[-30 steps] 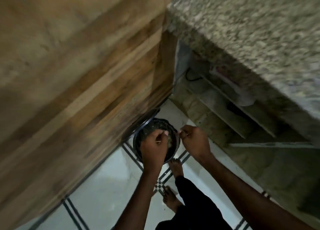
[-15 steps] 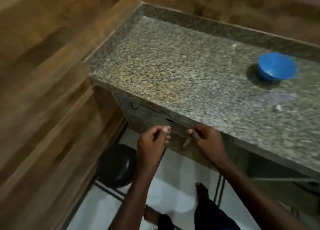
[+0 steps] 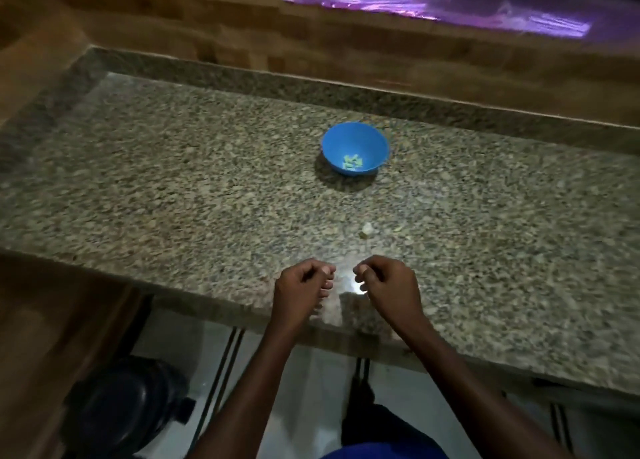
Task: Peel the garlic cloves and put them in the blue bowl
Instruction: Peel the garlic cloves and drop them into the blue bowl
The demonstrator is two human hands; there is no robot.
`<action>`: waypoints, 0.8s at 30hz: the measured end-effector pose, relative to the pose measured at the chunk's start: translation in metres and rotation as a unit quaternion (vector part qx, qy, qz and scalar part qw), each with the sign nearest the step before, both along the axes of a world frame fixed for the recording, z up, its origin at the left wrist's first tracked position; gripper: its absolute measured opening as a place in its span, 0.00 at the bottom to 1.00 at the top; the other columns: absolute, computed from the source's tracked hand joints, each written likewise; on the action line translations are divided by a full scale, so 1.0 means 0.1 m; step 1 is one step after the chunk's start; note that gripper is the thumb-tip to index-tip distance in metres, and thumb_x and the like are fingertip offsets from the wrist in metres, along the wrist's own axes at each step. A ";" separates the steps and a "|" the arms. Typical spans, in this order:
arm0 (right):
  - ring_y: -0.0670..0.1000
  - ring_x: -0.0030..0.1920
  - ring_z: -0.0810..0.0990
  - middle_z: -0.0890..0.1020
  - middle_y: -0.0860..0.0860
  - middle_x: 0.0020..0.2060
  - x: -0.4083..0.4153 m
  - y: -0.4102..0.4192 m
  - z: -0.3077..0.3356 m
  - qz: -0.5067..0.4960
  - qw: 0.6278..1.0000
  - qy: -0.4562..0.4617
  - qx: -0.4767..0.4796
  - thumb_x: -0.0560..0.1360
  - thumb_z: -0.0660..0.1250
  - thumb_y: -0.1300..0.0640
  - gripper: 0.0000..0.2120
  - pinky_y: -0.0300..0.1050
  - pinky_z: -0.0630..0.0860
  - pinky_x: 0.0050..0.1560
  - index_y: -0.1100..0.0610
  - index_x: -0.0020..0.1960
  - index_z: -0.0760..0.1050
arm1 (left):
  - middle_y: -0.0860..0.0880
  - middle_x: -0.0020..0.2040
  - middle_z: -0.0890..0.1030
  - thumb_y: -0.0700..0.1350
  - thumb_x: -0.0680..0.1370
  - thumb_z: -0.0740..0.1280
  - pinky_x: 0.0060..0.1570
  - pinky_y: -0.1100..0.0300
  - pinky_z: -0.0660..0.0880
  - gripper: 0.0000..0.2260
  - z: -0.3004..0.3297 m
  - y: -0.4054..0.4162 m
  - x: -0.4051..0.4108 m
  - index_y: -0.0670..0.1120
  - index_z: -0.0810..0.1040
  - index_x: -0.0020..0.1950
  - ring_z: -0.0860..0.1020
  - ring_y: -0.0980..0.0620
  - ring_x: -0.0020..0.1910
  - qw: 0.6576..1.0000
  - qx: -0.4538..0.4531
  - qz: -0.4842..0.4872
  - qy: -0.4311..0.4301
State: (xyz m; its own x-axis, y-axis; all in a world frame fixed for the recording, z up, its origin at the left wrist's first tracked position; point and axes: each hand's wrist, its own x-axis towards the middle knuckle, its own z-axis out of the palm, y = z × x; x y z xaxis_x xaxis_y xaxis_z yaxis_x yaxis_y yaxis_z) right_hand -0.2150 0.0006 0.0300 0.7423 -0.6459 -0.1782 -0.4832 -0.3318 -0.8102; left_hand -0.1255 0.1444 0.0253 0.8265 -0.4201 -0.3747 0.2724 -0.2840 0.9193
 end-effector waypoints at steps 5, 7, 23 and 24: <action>0.46 0.37 0.83 0.86 0.47 0.38 0.00 -0.61 -0.19 -0.036 0.998 0.037 -0.028 0.78 0.67 0.56 0.08 0.44 0.78 0.39 0.51 0.43 0.83 | 0.49 0.42 0.85 0.44 0.80 0.70 0.41 0.59 0.78 0.05 -0.16 -0.66 0.12 0.48 0.86 0.50 0.83 0.53 0.41 0.995 0.058 -0.047 -0.072; 0.49 0.39 0.83 0.85 0.49 0.37 0.06 -0.80 -0.30 -0.059 0.996 0.057 -0.038 0.77 0.68 0.56 0.05 0.44 0.77 0.39 0.52 0.45 0.83 | 0.51 0.50 0.84 0.43 0.79 0.70 0.48 0.61 0.77 0.07 -0.27 -0.83 0.20 0.48 0.84 0.56 0.82 0.56 0.49 0.984 0.100 -0.075 -0.124; 0.53 0.38 0.76 0.78 0.51 0.37 0.97 -1.49 -0.24 -0.005 0.979 0.046 -0.198 0.75 0.65 0.61 0.05 0.45 0.67 0.34 0.54 0.41 0.75 | 0.44 0.83 0.47 0.65 0.78 0.57 0.74 0.43 0.51 0.38 -0.79 -0.93 0.73 0.50 0.50 0.83 0.47 0.43 0.81 0.788 0.384 -0.306 -0.371; 0.53 0.37 0.76 0.79 0.51 0.37 1.12 -1.51 -0.15 -0.006 0.979 0.019 -0.203 0.76 0.66 0.60 0.04 0.45 0.68 0.34 0.55 0.42 0.75 | 0.43 0.83 0.47 0.66 0.79 0.55 0.73 0.43 0.52 0.38 -0.80 -0.93 0.73 0.49 0.50 0.83 0.48 0.42 0.81 0.783 0.385 -0.311 -0.377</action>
State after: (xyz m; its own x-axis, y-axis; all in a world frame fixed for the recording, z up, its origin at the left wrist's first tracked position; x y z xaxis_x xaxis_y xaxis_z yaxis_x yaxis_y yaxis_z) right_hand -0.1031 -0.1505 0.0152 0.7314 -0.6785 0.0685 -0.5161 -0.6165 -0.5946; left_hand -0.0527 0.0517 -0.0547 0.6606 -0.7181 -0.2189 -0.6759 -0.6958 0.2428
